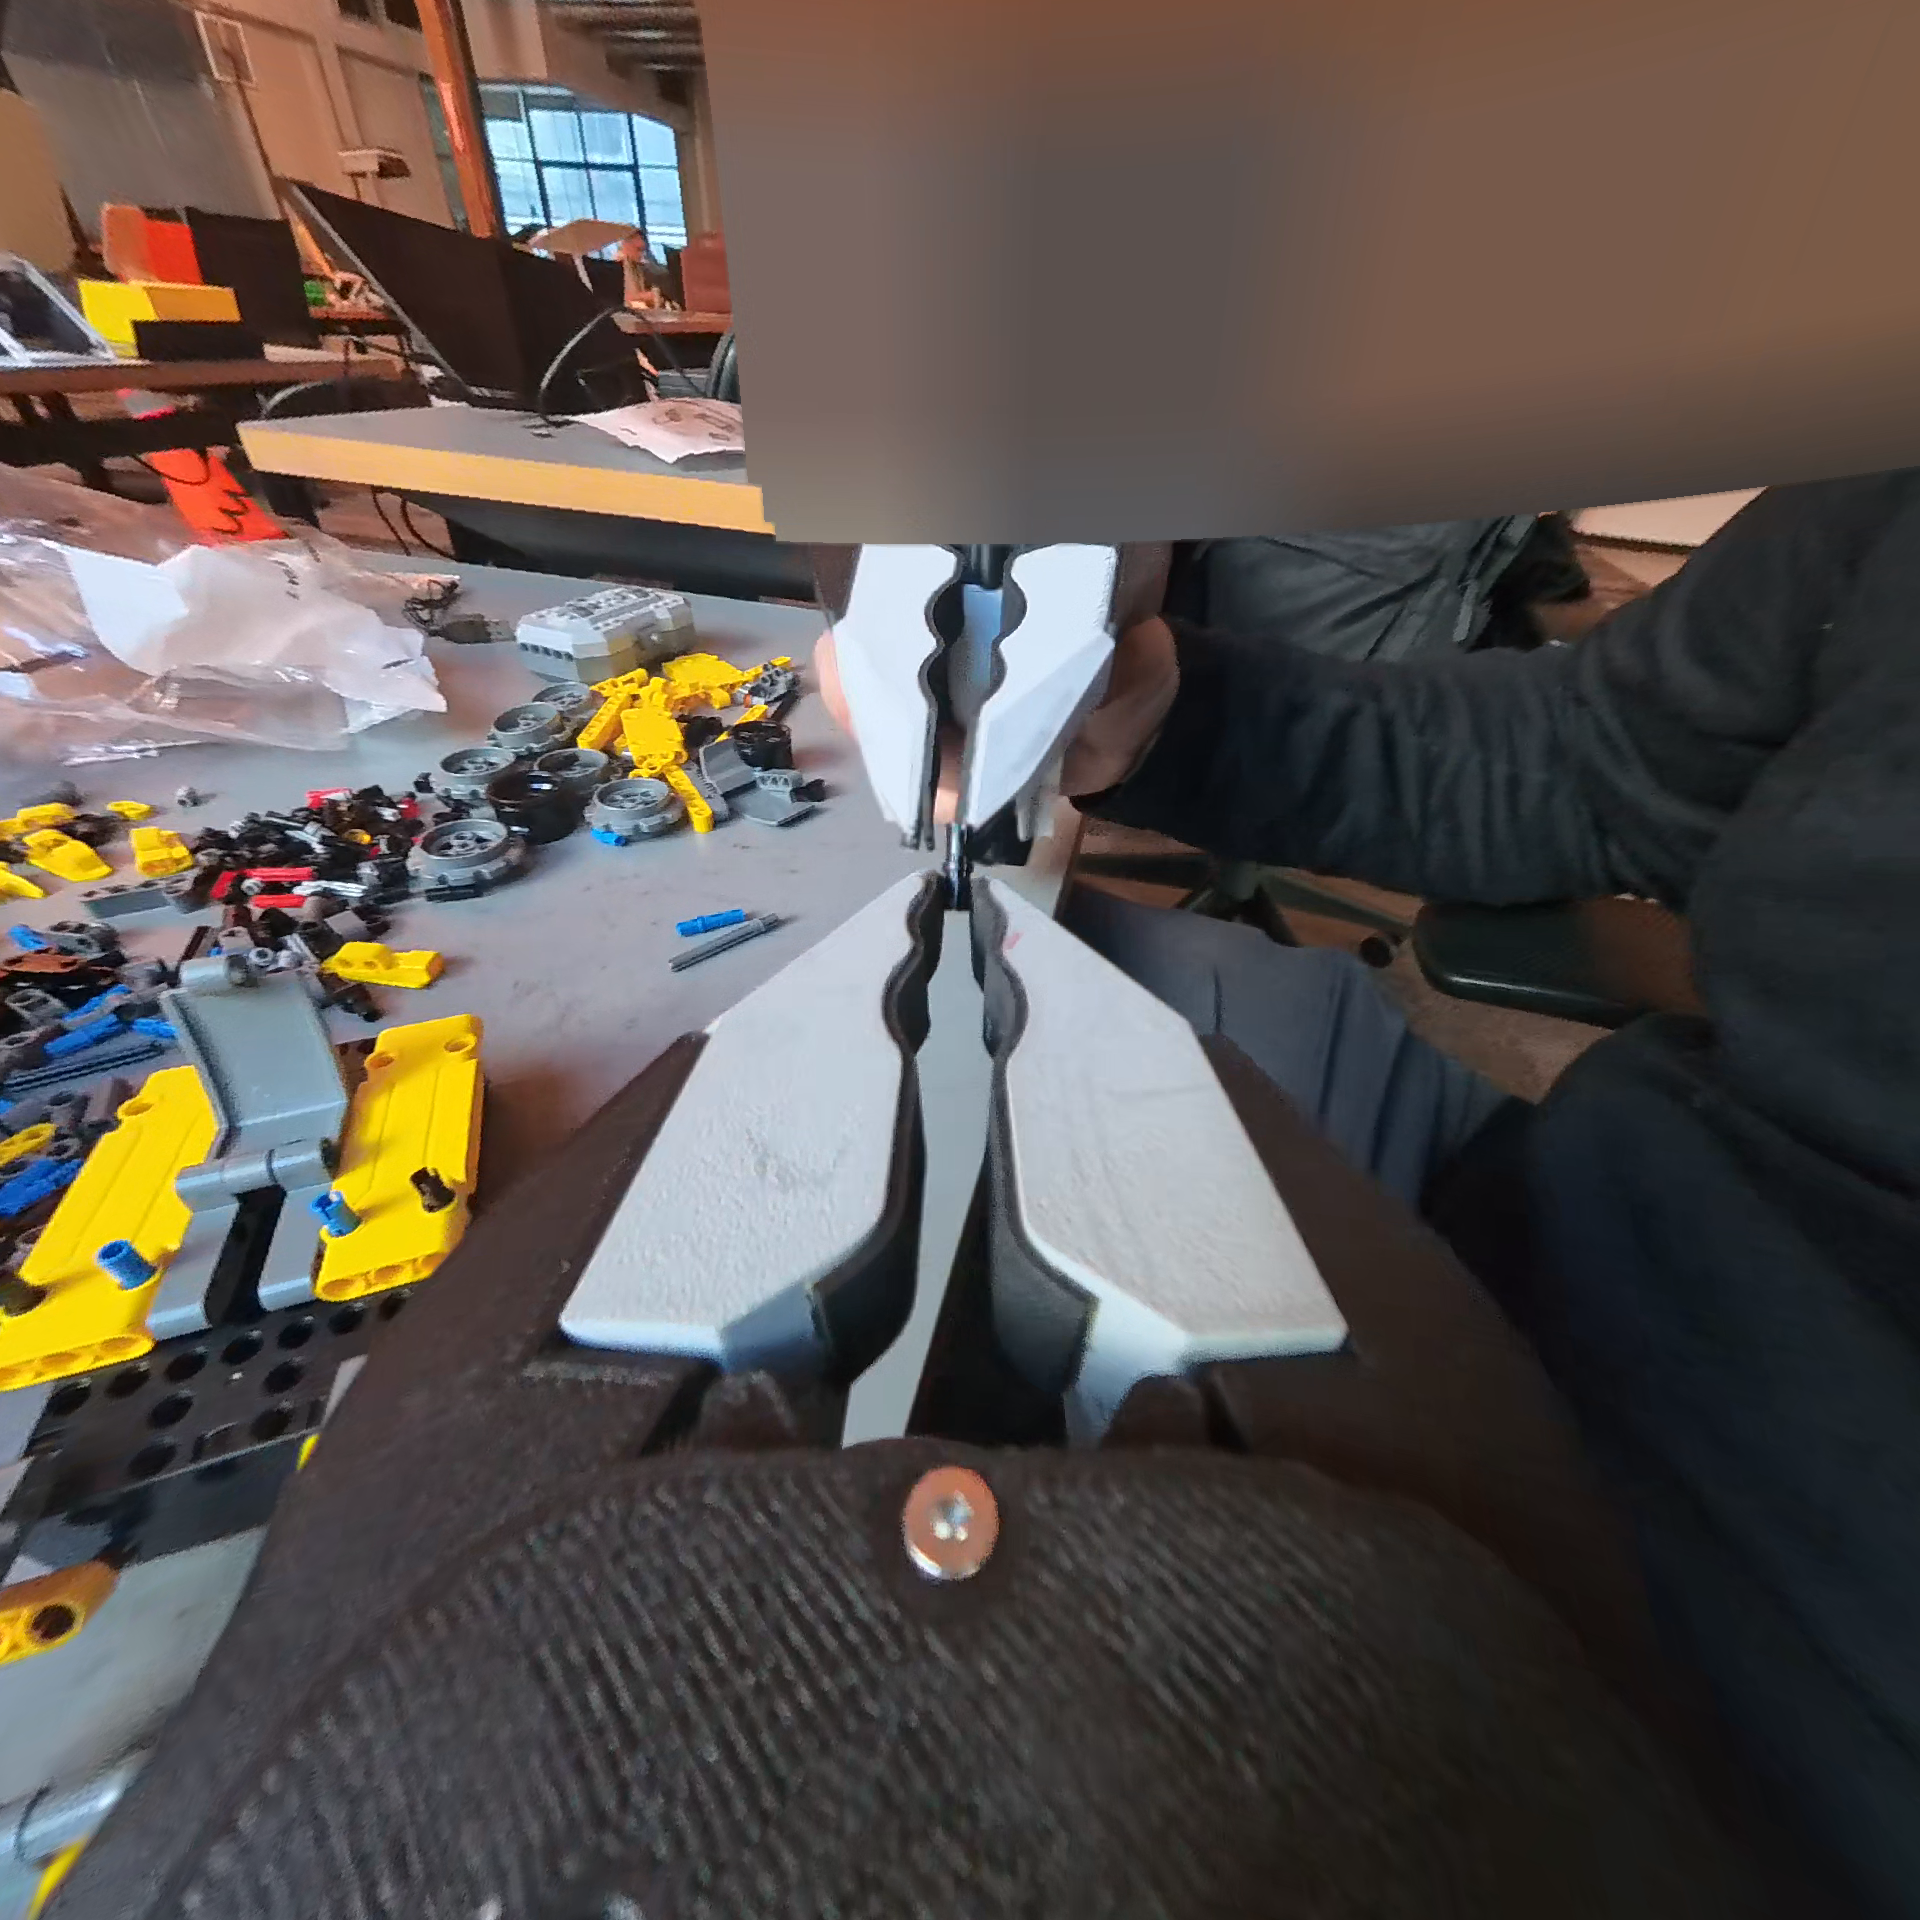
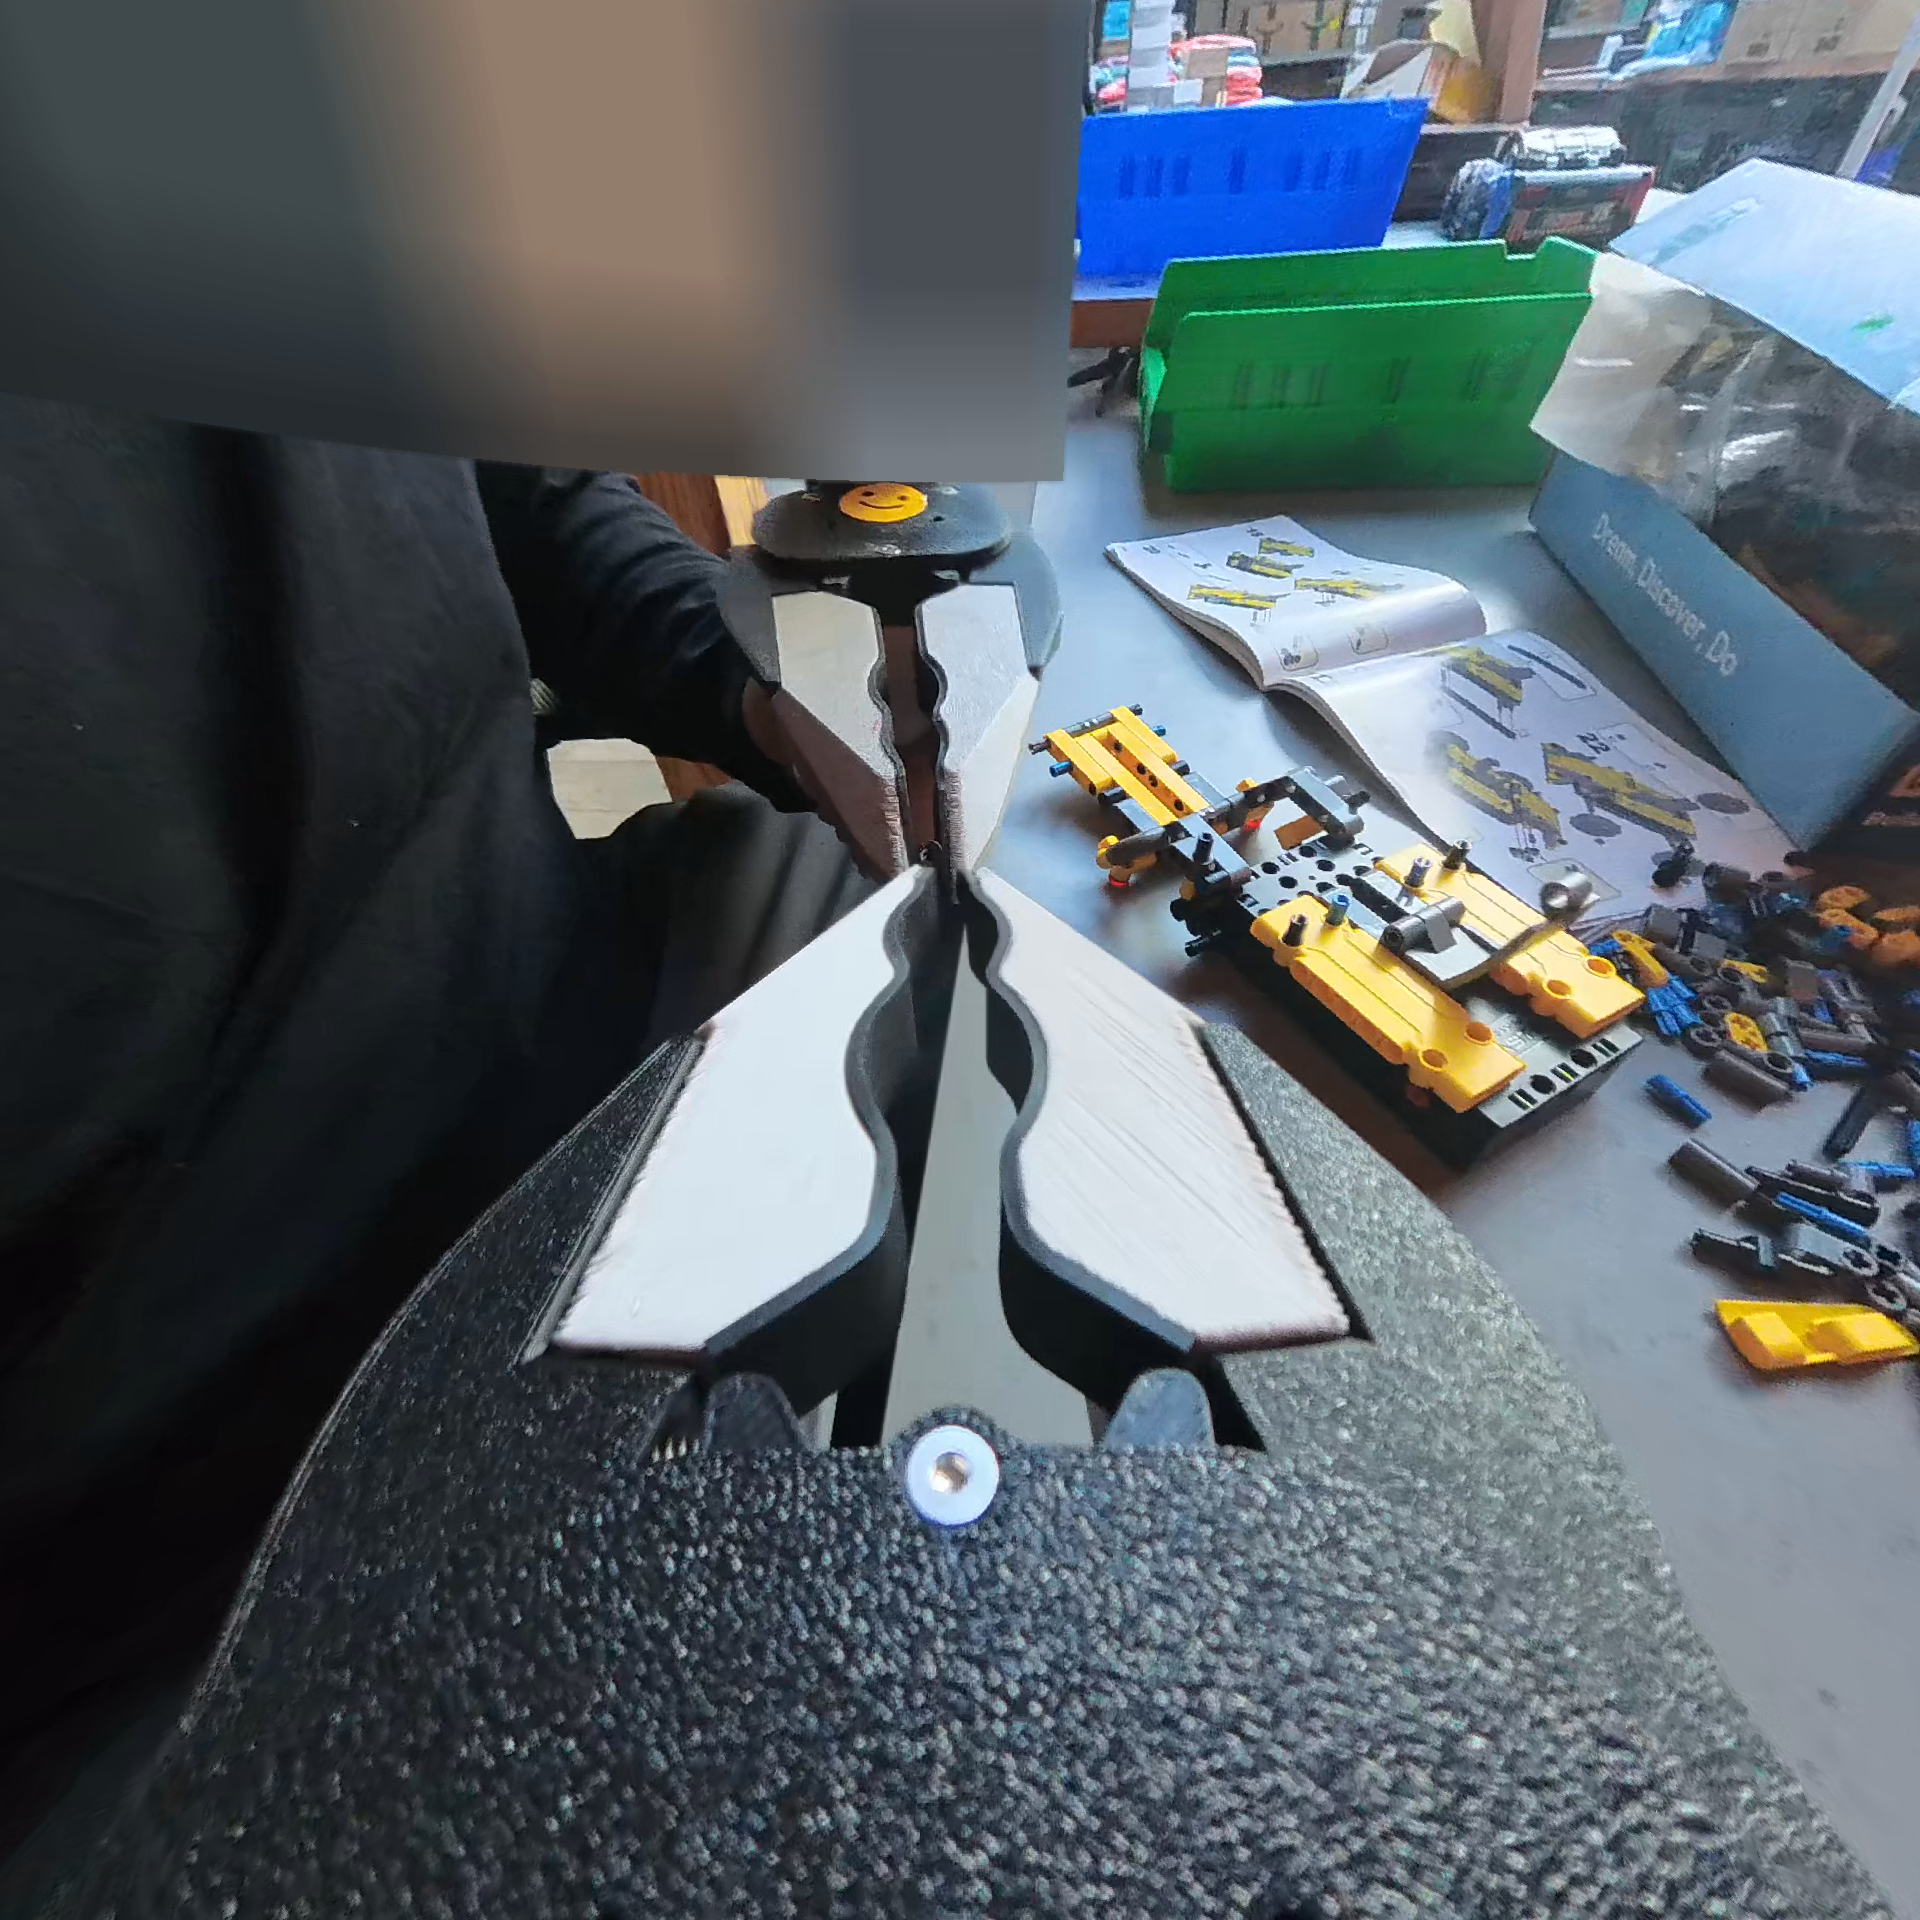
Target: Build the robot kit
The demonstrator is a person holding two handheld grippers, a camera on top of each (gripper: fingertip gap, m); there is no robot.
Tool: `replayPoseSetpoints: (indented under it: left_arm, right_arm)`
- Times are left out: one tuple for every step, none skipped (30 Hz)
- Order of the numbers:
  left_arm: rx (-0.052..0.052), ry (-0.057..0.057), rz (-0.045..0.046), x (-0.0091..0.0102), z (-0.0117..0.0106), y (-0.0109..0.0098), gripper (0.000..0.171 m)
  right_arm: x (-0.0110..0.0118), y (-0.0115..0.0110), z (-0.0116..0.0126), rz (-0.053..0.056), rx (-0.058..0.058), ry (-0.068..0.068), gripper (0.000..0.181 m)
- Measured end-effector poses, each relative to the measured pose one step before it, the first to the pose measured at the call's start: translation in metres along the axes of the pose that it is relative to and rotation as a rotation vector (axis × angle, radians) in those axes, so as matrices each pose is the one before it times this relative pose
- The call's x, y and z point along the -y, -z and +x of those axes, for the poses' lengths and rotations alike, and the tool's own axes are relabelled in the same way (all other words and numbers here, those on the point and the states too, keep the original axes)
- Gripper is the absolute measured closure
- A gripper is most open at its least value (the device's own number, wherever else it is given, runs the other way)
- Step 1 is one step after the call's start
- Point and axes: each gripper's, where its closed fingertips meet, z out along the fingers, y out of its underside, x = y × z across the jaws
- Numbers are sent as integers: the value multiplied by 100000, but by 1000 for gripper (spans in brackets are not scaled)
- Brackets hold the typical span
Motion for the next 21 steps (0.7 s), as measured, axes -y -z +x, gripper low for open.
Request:
replayPoseSetpoints:
  left_arm:
    - [-1121, 1281, 317, 4, 108, -15, 170]
    - [-940, 1119, 205, -10, 71, -6, 170]
    - [-858, 936, 354, 8, 81, -6, 170]
    - [96, 553, 8, -51, -51, -9, 170]
    - [166, -126, -315, -82, -34, -9, 170]
    - [-82, -468, -68, -14, 36, -6, 170]
    - [-367, -384, 76, 23, 111, -13, 170]
    - [-319, -481, -15, 31, 108, -26, 170]
    - [-82, -486, -75, 15, 59, -24, 170]
    - [-103, -123, 5, -1, 50, -27, 170]
    - [-222, 244, 217, 21, 40, -9, 170]
    - [-557, 491, 269, 20, 82, -7, 170]
    - [-284, 487, 105, -41, 26, -13, 170]
    - [-77, 541, 309, -12, -14, -14, 170]
    - [-212, 862, 288, -1, -15, 1, 170]
    - [-430, 1071, 339, 10, 9, 4, 170]
    - [-338, 944, 647, 81, -4, 21, 170]
    - [-153, 730, 853, 117, -16, 22, 170]
    - [-107, 432, 673, 117, 3, 24, 170]
    - [198, -35, 417, 87, -35, 36, 170]
    - [282, -415, 161, 45, -24, 34, 170]
  right_arm:
    - [18, -1, -90, -70, 330, 416, 176]
    - [16, 4, -187, 105, 875, 591, 177]
    - [40, -8, -291, 275, 1518, 395, 174]
    - [101, -9, -177, 465, 984, -337, 170]
    - [42, -31, -82, 113, 499, -365, 168]
    - [13, -30, 42, -102, -289, 236, 168]
    - [16, -35, 101, 22, -916, 933, 173]
    - [47, -56, -66, 159, 82, 946, 176]
    - [20, -72, -105, -106, 415, 351, 176]
    - [4, -62, -31, -235, 131, 222, 176]
    - [-10, -51, -73, -164, 434, 119, 176]
    - [-34, -33, -54, -173, 487, -20, 176]
    - [-18, -3, 0, -73, 128, -59, 176]
    - [-9, 0, 5, -83, 41, -150, 177]
    - [10, -14, 16, -123, -58, -283, 177]
    - [44, 7, 4, 34, -65, -244, 176]
    - [58, 55, 26, 87, -430, 59, 176]
    - [24, 109, 60, -168, -668, 382, 176]
    - [15, 146, 61, -255, -704, 325, 176]
    - [65, 158, 32, 163, -410, 80, 176]
    - [128, 127, -11, 614, -136, -3, 177]
